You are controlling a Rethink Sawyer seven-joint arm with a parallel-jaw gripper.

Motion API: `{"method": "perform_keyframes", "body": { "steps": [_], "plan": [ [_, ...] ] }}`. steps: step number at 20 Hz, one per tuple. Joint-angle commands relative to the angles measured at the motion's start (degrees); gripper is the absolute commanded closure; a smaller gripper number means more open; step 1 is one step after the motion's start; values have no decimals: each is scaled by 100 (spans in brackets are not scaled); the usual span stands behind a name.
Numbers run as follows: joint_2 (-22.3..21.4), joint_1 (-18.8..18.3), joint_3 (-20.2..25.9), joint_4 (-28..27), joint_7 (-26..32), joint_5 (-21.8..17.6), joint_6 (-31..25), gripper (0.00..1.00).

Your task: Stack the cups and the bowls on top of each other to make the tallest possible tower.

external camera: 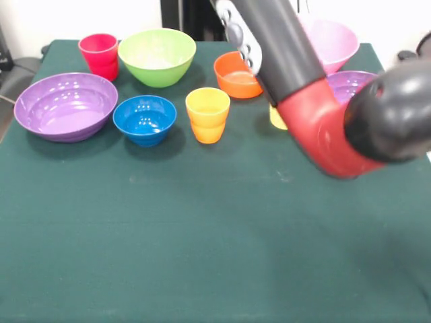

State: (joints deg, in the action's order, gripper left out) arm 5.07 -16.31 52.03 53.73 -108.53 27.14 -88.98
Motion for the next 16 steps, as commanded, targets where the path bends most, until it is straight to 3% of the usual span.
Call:
{"method": "perform_keyframes", "body": {
  "steps": [1, 11, 16],
  "plan": [
    [1030, 326, 289, -2223, 1177, -410, -1536, 100],
    [1152, 254, 287, -2686, -378, -1005, -1687, 100],
    [1148, 214, 409, -2717, -591, -1124, -1756, 100]
  ]
}}
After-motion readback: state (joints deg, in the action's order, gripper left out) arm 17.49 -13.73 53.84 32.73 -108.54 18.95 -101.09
